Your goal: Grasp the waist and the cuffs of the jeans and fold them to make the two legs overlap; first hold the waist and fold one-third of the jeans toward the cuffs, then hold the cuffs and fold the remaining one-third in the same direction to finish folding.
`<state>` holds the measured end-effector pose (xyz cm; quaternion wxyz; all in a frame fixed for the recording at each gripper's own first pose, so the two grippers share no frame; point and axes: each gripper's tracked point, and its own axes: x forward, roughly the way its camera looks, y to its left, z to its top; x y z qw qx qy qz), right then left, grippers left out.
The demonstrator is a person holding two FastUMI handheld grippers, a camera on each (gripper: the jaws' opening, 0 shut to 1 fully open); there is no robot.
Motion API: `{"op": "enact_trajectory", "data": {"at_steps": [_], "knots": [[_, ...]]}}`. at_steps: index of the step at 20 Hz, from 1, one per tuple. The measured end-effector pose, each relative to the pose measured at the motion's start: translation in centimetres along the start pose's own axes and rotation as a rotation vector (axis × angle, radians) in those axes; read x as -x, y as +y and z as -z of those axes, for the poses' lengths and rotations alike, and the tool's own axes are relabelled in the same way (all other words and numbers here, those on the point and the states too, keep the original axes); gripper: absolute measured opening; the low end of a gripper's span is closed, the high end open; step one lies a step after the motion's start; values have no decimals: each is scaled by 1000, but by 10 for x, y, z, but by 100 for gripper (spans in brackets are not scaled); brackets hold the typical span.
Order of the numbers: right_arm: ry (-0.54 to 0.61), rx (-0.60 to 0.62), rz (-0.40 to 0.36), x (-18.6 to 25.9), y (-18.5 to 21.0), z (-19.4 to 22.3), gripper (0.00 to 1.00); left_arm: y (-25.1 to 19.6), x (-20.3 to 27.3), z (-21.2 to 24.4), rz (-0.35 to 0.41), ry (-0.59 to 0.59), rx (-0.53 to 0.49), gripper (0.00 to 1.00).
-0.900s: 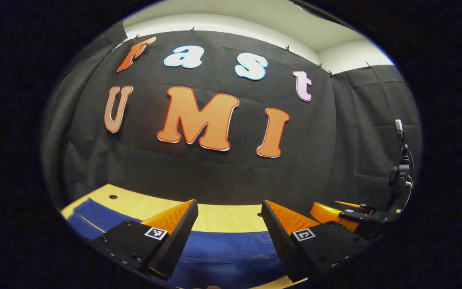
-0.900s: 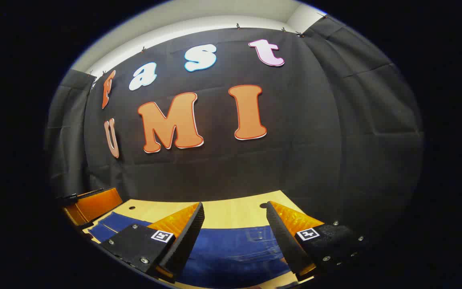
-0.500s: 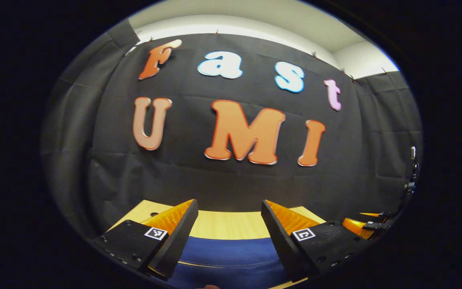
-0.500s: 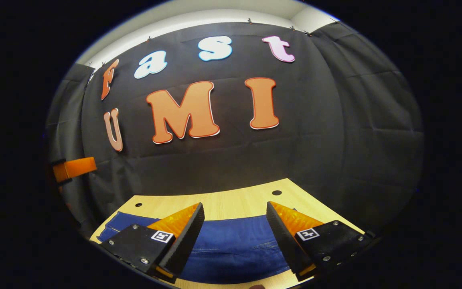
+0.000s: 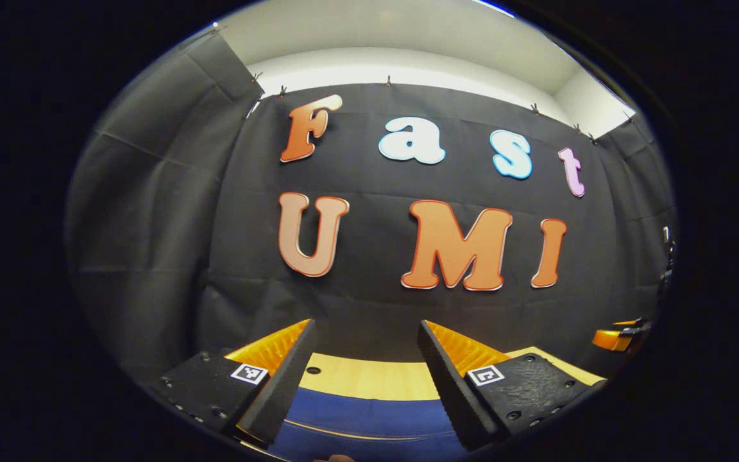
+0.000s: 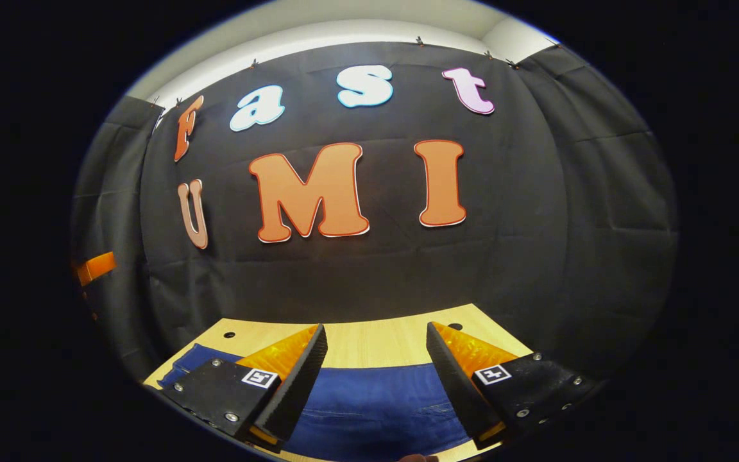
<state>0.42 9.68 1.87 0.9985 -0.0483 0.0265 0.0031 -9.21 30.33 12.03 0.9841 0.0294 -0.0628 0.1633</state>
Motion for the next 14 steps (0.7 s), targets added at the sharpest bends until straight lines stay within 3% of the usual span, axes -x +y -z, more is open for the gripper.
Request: {"op": "enact_trajectory", "data": {"at_steps": [7,11,14], "knots": [[28,-10,9,6,2,11,96,12,5,9,-13,-11,-17,95],[58,8,1,5,6,22,96,30,8,31,-38,19,-178,95],[87,11,0,3,5,31,96,32,9,63,-2,96,-317,99]]}}
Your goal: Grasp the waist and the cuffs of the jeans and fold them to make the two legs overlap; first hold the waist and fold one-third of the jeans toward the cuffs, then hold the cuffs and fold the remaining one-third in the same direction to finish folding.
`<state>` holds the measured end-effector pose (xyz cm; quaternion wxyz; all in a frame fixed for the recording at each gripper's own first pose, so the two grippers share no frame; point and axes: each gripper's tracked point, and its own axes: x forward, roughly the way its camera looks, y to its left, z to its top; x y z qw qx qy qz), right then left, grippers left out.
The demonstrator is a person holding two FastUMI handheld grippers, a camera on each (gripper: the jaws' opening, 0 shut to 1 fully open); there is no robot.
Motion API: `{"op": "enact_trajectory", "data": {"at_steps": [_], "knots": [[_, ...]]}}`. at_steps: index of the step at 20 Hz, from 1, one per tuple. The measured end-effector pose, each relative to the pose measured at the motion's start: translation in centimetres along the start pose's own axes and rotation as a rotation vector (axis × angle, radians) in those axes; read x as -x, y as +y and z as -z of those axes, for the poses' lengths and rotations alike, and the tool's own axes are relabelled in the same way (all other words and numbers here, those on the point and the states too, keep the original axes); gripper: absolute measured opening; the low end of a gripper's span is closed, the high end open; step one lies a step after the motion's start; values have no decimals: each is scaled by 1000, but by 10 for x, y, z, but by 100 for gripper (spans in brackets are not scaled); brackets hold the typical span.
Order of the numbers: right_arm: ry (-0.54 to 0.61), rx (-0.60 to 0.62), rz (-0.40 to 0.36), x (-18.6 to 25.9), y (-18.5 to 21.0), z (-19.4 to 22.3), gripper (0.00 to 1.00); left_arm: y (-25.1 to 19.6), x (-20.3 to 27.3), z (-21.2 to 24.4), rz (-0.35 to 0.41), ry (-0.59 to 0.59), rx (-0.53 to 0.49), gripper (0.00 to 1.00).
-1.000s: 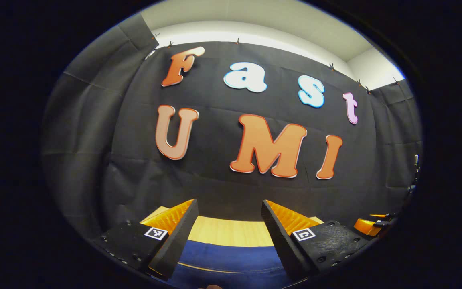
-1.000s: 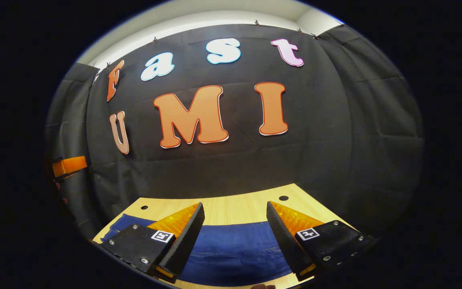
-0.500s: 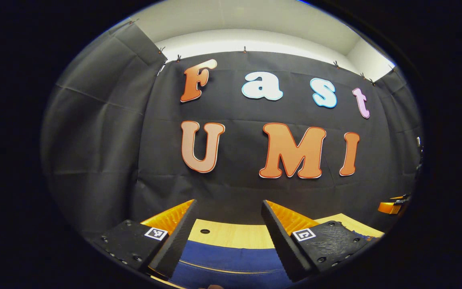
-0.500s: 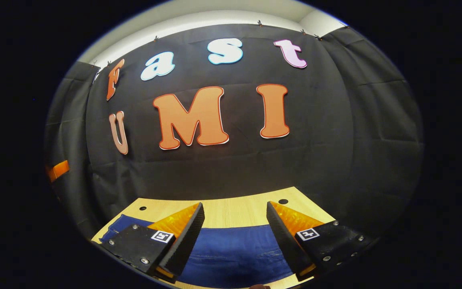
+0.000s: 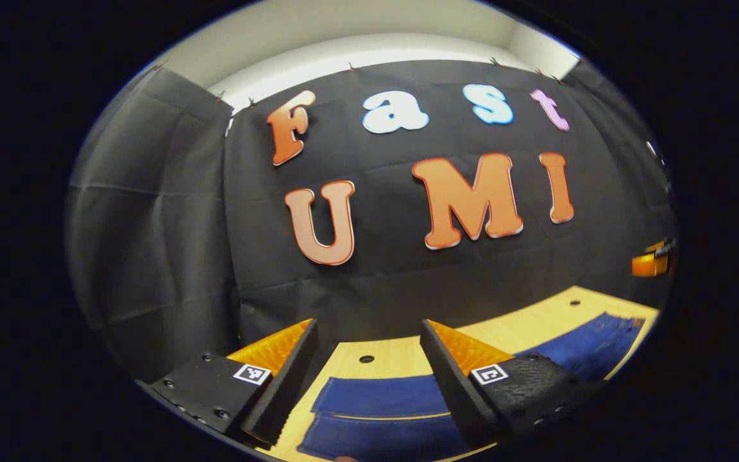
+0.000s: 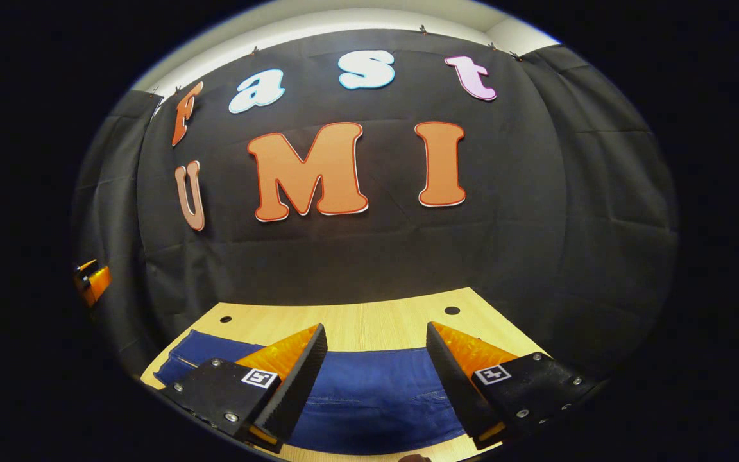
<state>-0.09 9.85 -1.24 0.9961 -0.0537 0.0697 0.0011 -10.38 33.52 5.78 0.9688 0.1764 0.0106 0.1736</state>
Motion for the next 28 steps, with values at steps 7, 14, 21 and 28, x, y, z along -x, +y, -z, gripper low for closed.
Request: {"op": "enact_trajectory", "data": {"at_steps": [7,14,21,28], "knots": [[66,-2,23,2,-13,26,96,-24,11,86,166,128,-464,100],[140,2,58,14,-34,55,96,-64,41,213,404,261,-871,98],[224,16,71,22,-48,91,96,-68,55,310,571,395,-1093,98],[275,-5,80,22,-58,111,96,-62,65,345,687,502,-1190,98]]}}
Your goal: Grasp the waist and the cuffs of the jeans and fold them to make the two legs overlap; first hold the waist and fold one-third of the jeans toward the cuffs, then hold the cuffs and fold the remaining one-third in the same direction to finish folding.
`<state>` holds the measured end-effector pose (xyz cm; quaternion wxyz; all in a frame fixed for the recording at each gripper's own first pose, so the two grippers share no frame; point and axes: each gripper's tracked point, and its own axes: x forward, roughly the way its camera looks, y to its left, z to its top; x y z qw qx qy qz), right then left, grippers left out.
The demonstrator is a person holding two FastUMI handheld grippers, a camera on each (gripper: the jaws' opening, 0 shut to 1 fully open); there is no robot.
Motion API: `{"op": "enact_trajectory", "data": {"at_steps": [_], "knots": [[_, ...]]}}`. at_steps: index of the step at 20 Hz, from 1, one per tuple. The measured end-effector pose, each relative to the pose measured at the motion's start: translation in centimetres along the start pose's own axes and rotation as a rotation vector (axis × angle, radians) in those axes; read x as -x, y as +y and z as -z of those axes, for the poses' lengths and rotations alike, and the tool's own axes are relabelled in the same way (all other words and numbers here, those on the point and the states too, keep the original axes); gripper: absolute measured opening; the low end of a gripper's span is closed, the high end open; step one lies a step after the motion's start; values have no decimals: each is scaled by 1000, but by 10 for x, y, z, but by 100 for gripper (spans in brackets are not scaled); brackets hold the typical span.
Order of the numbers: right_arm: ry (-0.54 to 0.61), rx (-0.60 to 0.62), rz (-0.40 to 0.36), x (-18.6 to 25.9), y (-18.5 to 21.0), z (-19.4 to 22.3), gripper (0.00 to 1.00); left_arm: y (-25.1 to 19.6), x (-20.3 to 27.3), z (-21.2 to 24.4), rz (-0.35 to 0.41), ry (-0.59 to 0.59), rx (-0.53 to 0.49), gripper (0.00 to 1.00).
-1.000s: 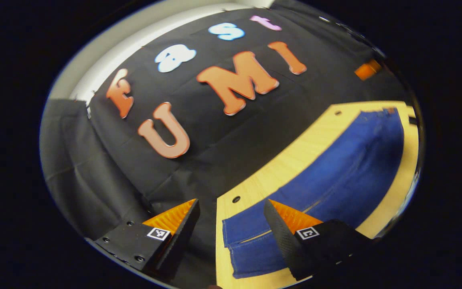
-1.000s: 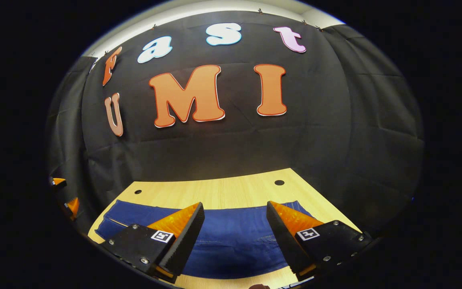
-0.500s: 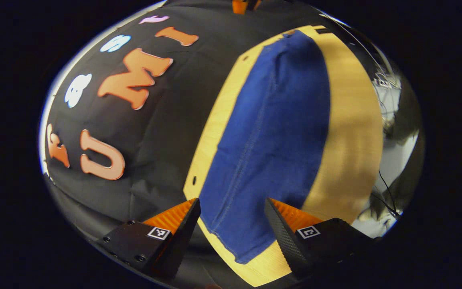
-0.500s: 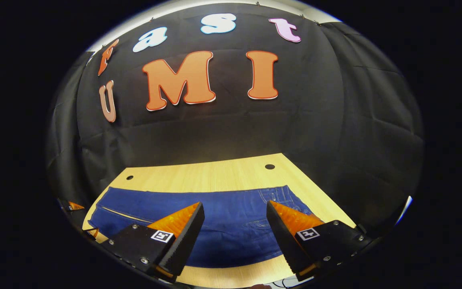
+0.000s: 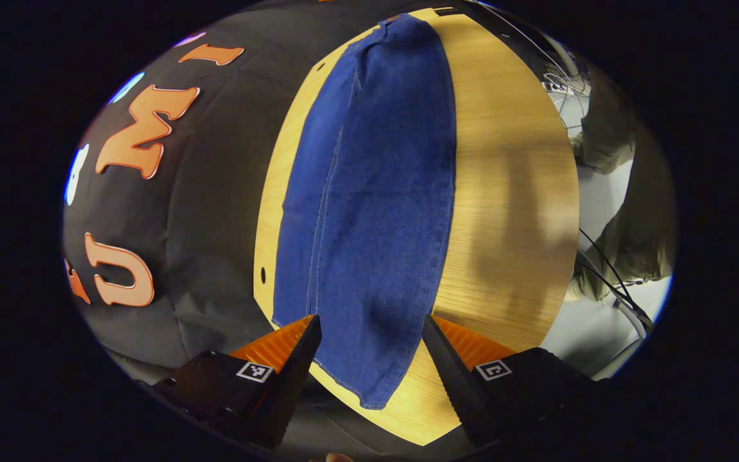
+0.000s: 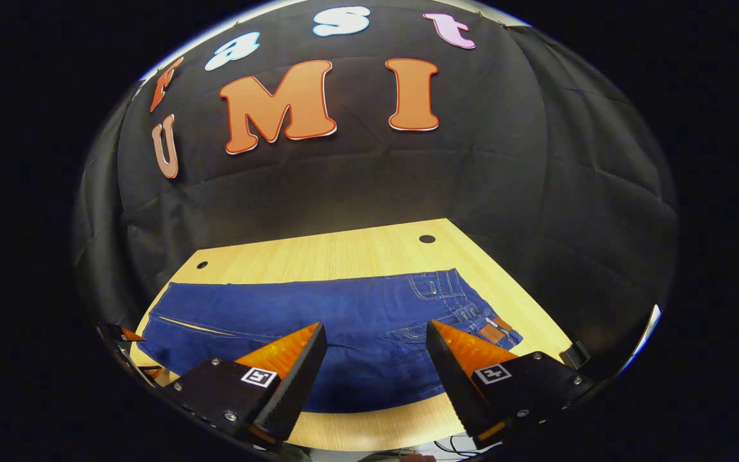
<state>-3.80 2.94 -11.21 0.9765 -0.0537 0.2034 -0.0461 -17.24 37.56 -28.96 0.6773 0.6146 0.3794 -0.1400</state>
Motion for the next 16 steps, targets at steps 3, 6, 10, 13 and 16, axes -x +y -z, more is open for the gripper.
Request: {"op": "enact_trajectory", "data": {"at_steps": [3,6,10,13,16], "knots": [[6,-8,9,-1,-5,2,96,-7,-11,10,45,25,-19,98],[19,-21,13,-4,-9,5,96,-7,-17,12,71,51,-37,98],[23,-32,22,-6,-12,3,96,-4,-20,15,63,62,-47,98],[26,-32,23,-7,-11,2,96,12,-39,11,36,62,-48,98],[30,-28,17,-7,-6,2,96,28,-54,10,-10,70,-64,92]]}}
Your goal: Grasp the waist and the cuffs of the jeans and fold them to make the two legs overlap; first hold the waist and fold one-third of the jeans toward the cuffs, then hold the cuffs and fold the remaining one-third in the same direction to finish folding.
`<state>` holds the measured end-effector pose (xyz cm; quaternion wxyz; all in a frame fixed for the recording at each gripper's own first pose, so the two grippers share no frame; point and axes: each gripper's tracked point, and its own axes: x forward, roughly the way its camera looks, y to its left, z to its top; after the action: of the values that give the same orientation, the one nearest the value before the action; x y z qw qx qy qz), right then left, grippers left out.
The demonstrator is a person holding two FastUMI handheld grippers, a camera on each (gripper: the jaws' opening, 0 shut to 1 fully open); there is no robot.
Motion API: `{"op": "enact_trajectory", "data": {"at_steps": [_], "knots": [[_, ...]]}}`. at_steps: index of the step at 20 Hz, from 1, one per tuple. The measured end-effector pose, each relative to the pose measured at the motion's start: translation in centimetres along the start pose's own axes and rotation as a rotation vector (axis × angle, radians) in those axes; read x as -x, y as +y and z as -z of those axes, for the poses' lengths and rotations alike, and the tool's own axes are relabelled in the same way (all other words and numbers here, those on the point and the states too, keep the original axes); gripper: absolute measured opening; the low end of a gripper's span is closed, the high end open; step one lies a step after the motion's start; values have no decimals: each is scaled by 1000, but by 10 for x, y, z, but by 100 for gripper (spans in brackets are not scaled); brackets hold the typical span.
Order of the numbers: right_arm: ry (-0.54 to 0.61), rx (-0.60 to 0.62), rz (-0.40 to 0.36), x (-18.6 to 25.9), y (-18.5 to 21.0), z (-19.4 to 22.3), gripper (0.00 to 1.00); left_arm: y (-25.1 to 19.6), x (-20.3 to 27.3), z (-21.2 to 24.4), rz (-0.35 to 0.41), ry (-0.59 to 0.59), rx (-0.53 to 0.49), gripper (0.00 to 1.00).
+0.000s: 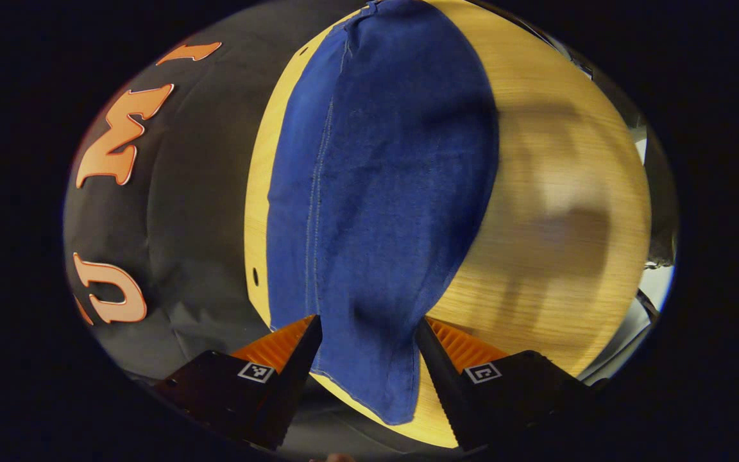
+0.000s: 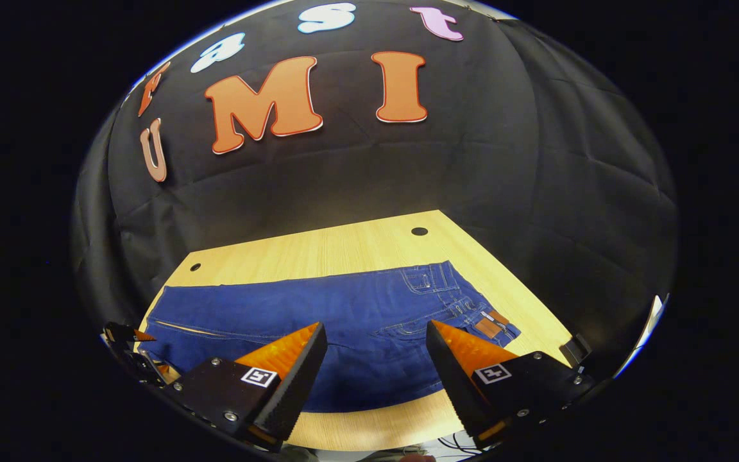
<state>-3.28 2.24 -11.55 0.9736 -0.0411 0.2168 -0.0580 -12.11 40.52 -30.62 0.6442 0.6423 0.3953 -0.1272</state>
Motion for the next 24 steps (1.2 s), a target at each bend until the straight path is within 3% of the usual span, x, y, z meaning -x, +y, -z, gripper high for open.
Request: {"op": "enact_trajectory", "data": {"at_steps": [1,3,6,8,9,10,13,18,24], "knots": [[1,5,-2,0,2,0,96,2,-4,-2,-6,-5,-1,91],[4,19,-6,-1,7,-1,96,-2,-12,-3,4,-6,4,80],[0,40,-14,-1,11,-4,96,1,-24,-9,-42,-34,-43,28],[-1,60,-13,-2,11,-4,96,-2,-23,-12,-62,-27,-84,14],[-2,71,-13,-3,10,-5,96,-4,-43,-7,-46,-5,-98,13],[-9,86,-10,-3,7,-6,96,-8,-21,-9,-21,-37,-76,3],[-65,228,21,-3,-17,-21,96,-12,-23,-14,46,-48,69,2],[-94,607,95,4,-67,-29,98,-7,-19,-9,62,-34,63,3],[1,1135,72,-8,-86,21,98,-8,-16,-9,80,-31,93,2]]}}
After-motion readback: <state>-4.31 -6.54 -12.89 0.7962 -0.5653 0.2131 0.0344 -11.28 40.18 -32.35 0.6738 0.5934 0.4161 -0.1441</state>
